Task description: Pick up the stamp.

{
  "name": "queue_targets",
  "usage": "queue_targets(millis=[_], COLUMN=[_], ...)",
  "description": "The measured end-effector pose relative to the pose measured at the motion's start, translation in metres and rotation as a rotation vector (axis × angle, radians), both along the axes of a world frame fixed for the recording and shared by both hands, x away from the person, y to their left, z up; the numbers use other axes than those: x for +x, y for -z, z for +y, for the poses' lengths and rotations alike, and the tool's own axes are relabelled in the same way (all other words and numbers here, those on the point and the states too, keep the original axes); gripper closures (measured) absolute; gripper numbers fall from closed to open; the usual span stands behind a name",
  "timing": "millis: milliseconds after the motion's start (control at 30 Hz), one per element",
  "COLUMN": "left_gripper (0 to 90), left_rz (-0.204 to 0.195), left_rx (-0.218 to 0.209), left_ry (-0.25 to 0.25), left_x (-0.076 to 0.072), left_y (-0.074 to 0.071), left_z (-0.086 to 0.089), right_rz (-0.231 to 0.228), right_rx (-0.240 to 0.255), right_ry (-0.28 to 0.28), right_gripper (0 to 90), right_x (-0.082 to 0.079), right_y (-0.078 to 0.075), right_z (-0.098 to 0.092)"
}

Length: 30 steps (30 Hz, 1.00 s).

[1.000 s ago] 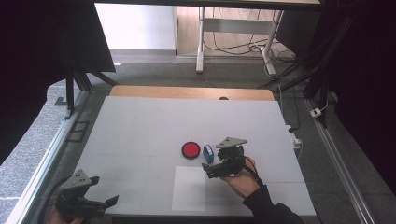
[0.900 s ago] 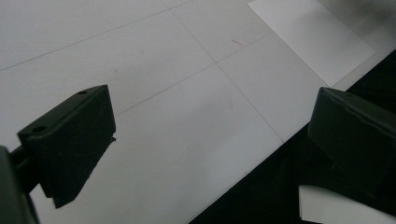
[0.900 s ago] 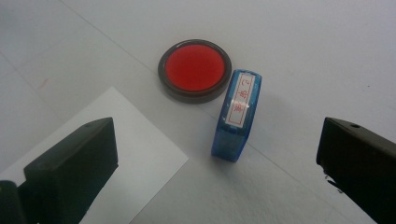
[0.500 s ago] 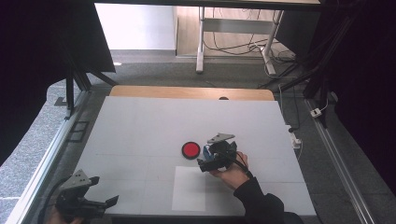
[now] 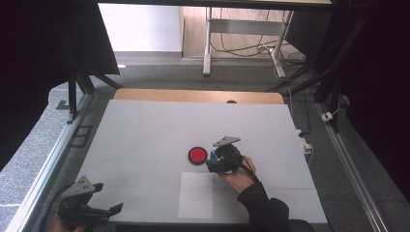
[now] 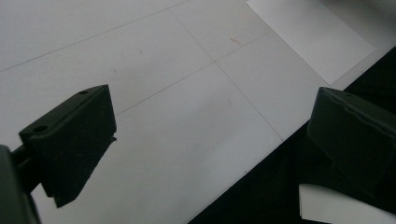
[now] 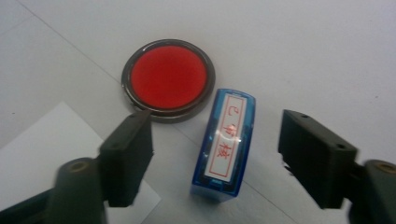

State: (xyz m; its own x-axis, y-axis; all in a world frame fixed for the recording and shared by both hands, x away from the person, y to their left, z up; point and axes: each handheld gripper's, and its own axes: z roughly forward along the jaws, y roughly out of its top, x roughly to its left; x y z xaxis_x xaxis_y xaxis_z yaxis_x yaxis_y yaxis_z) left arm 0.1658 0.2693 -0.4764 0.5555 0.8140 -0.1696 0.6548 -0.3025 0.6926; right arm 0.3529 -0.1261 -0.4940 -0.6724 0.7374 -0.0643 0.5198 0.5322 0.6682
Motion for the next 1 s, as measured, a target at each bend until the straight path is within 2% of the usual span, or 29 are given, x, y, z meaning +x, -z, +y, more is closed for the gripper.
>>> queue_targets(millis=[33, 167, 267, 633, 767, 1000], left_gripper=[1.4, 1.4, 1.4, 1.5, 1.5, 1.5], left_rz=[0.000, 0.000, 0.000, 0.001, 0.001, 0.000], left_rx=[0.000, 0.002, 0.003, 0.007, 0.008, 0.009], left_ry=[0.000, 0.001, 0.002, 0.001, 0.002, 0.001], left_x=[0.0000, 0.0000, -0.0001, 0.0000, 0.0000, -0.0001], left_y=[0.0000, 0.0001, 0.0001, 0.0002, 0.0002, 0.0002], left_z=[-0.0001, -0.0003, -0.0004, -0.0011, -0.0012, -0.0013], right_rz=[0.000, 0.008, 0.015, 0.027, 0.026, 0.025], right_rx=[0.000, -0.009, -0.007, 0.002, 0.002, 0.011], right_ry=[0.000, 0.003, 0.009, 0.044, 0.065, 0.075], right_gripper=[32.5, 43.5, 45.4, 61.4, 70.3, 70.9], right_x=[0.0000, 0.0000, 0.0004, 0.0012, 0.0007, 0.0012], right_y=[0.0000, -0.0006, -0.0001, -0.0020, -0.0027, -0.0045], right_z=[0.0000, 0.0021, 0.0021, 0.0002, 0.0003, -0.0015])
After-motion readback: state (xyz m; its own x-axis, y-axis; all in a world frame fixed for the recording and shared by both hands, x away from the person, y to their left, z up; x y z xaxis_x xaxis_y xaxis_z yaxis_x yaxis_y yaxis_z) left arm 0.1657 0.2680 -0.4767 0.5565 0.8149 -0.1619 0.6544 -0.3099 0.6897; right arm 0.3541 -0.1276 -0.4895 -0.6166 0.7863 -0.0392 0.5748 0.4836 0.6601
